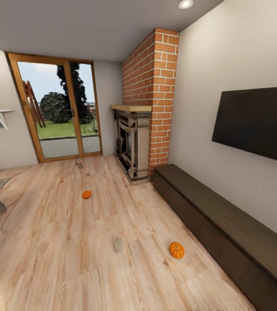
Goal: Place each of the two pumpkins and all three candles from the living room inside a cabinet in the living room (use any cabinet), then make sure every cabinet is closed, and position the cauldron so it is next to a table in the living room.
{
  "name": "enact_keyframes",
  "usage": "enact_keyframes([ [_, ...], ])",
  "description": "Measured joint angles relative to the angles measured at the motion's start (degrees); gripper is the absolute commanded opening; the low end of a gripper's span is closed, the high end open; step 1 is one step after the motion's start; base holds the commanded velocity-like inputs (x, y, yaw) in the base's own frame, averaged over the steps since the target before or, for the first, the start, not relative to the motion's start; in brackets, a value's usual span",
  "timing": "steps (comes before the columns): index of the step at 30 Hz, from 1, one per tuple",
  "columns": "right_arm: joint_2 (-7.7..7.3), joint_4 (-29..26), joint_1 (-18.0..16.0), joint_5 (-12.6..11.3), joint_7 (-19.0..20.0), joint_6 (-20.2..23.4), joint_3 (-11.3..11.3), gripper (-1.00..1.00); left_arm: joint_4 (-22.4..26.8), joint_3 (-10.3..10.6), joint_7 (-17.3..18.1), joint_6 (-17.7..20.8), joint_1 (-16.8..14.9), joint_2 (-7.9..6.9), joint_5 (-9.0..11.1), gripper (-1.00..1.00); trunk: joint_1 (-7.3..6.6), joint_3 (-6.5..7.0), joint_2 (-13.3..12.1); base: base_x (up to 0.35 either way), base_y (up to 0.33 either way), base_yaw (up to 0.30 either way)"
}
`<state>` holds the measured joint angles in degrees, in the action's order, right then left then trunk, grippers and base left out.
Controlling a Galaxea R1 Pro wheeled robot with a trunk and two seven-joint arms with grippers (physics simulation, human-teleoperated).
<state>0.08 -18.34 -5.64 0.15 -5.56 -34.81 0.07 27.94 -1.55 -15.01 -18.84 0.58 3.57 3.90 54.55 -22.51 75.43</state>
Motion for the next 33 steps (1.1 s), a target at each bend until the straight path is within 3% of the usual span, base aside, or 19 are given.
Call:
enact_keyframes([
  [33,0.00,0.00,0.03,0.01,0.00,0.06,0.00,1.00,0.00,0.00,0.02,0.00,0.01,0.00,0.00,1.00,0.00,0.79,0.00,0.000,0.000,-0.293],
])
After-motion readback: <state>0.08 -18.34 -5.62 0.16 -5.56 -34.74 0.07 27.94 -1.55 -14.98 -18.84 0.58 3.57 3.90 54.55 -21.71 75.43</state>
